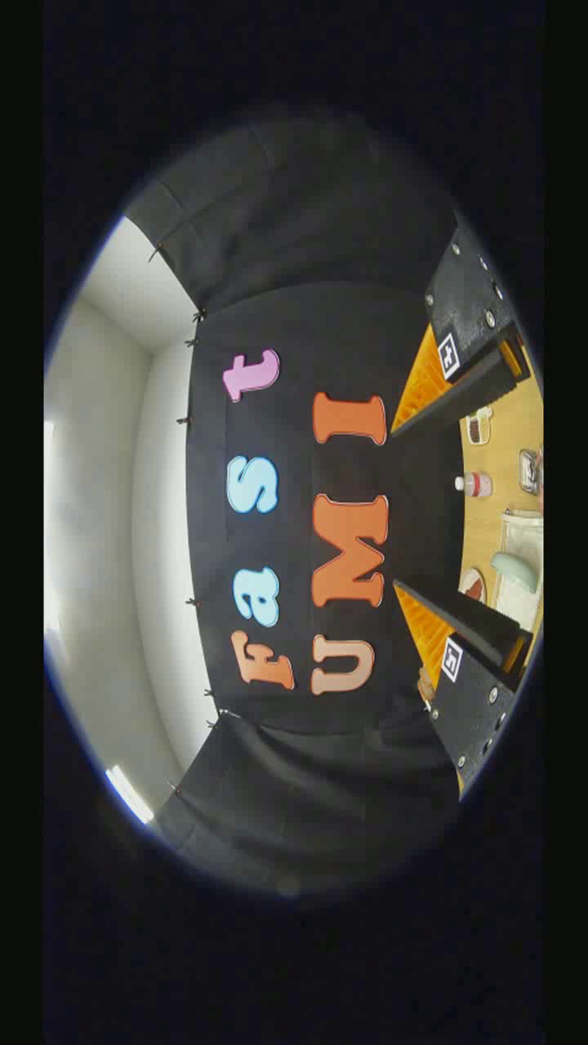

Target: Take the plate from the dish rack, then take the spoon from the basket and place it into the plate.

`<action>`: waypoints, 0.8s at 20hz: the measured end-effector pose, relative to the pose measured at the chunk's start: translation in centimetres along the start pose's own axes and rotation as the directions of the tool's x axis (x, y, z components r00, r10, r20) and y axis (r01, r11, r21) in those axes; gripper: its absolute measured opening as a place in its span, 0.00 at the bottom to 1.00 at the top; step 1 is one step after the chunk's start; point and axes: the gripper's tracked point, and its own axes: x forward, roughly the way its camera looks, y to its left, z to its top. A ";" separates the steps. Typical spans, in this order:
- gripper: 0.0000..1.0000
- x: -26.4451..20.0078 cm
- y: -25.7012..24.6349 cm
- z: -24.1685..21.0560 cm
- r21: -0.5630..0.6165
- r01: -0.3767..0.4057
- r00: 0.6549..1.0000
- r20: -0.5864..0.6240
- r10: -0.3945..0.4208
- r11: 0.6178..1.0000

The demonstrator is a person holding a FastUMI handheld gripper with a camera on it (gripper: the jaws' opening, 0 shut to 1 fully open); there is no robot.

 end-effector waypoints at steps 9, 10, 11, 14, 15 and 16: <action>0.99 0.7 -0.2 -1.3 0.032 0.003 0.999 -0.038 -0.001 0.999; 0.99 0.8 -0.3 -1.3 0.028 0.006 0.999 -0.037 -0.004 1.000; 0.99 0.9 -0.4 -1.3 0.021 0.009 0.999 -0.037 -0.008 1.000; 0.99 1.0 -0.4 -1.5 0.009 0.006 0.999 -0.048 -0.006 1.000; 0.99 1.0 -0.2 -1.6 0.011 0.000 0.998 -0.056 0.000 1.000; 0.99 1.2 0.0 -1.7 0.017 -0.005 0.998 -0.068 0.006 1.000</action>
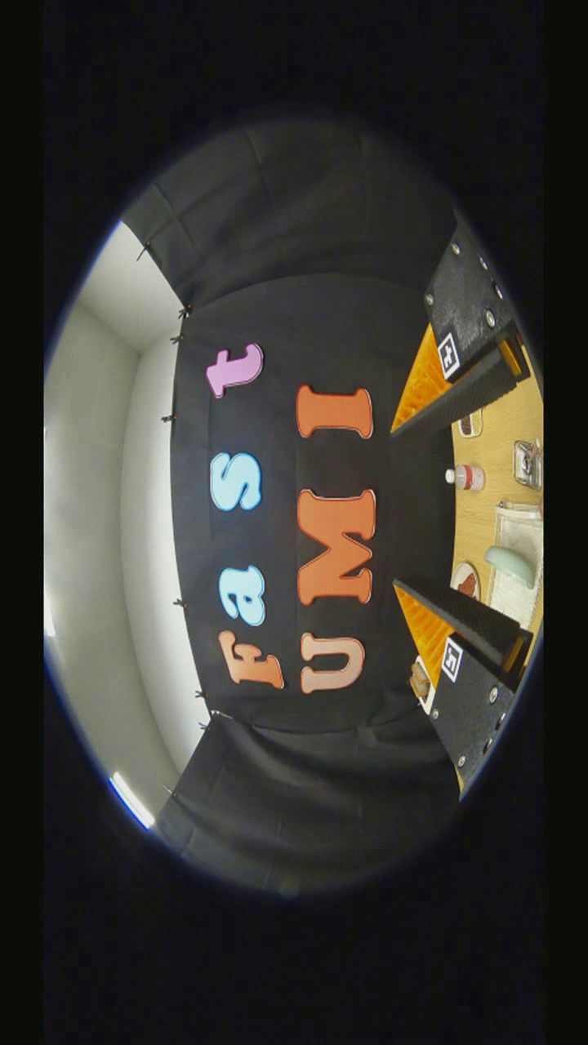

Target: Take the plate from the dish rack, then take the spoon from the basket and place it into the plate.

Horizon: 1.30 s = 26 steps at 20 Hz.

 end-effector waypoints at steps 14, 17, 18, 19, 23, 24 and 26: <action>0.99 4.9 3.1 -8.0 0.065 -0.097 0.935 -0.335 0.113 0.993; 0.99 5.3 4.1 -12.0 0.100 -0.113 0.867 -0.477 0.147 0.989; 0.99 5.5 4.0 -13.3 0.102 -0.108 0.843 -0.518 0.146 0.989; 0.99 5.8 4.0 -14.3 0.097 -0.100 0.823 -0.552 0.137 0.990; 0.97 6.3 4.6 -18.3 0.083 -0.102 0.724 -0.677 0.131 0.991; 0.97 6.3 4.8 -19.2 0.089 -0.114 0.697 -0.702 0.144 0.989; 0.95 6.3 5.6 -21.3 0.103 -0.119 0.634 -0.758 0.156 0.987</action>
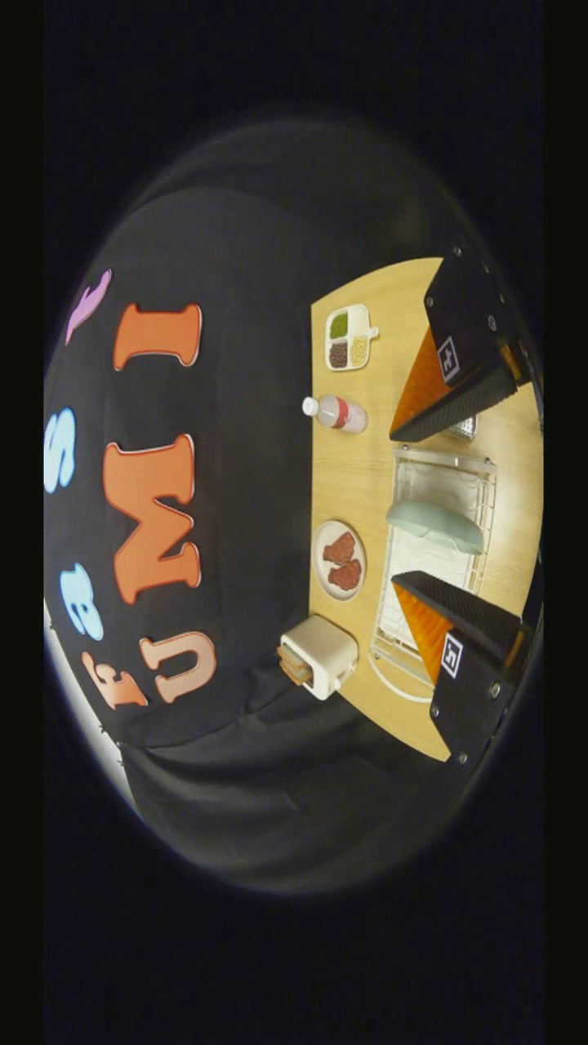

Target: Take the plate from the dish rack, then take the spoon from the basket and place it into the plate.

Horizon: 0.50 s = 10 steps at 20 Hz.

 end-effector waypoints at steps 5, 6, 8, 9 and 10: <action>0.86 3.4 0.8 -3.3 -0.027 -0.029 0.977 -0.212 0.023 0.999; 0.85 4.4 0.9 -4.0 -0.029 -0.035 0.967 -0.252 0.026 0.999; 0.80 6.1 0.9 -5.5 -0.030 -0.019 0.950 -0.314 0.009 0.999; 0.78 6.9 0.9 -6.2 -0.031 -0.015 0.939 -0.345 0.003 0.999; 0.77 7.2 1.0 -6.7 -0.032 -0.012 0.926 -0.378 -0.001 0.999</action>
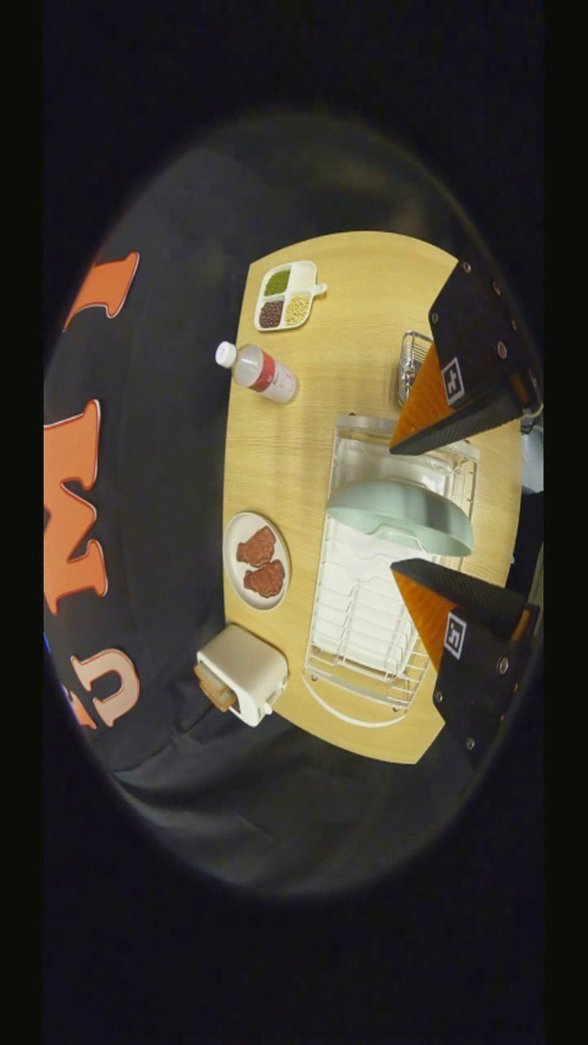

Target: Take the plate from the dish rack, then take the spoon from the basket and place it into the plate.

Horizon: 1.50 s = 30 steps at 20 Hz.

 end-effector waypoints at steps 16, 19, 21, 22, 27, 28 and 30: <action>0.34 5.3 0.4 -2.4 0.090 0.161 0.962 -0.235 -0.136 0.983; 0.30 4.8 -1.0 -2.2 0.075 0.251 0.948 -0.221 -0.229 0.965; 0.27 4.2 -1.3 -1.9 0.050 0.291 0.940 -0.201 -0.276 0.955; 0.26 3.9 -1.4 -1.6 0.035 0.310 0.936 -0.188 -0.298 0.950; 0.26 1.8 -2.5 0.3 -0.011 0.425 0.899 -0.112 -0.424 0.905; 0.26 1.3 -2.3 0.6 -0.011 0.431 0.897 -0.102 -0.430 0.902; 0.26 0.3 -2.0 1.1 -0.011 0.429 0.900 -0.083 -0.429 0.903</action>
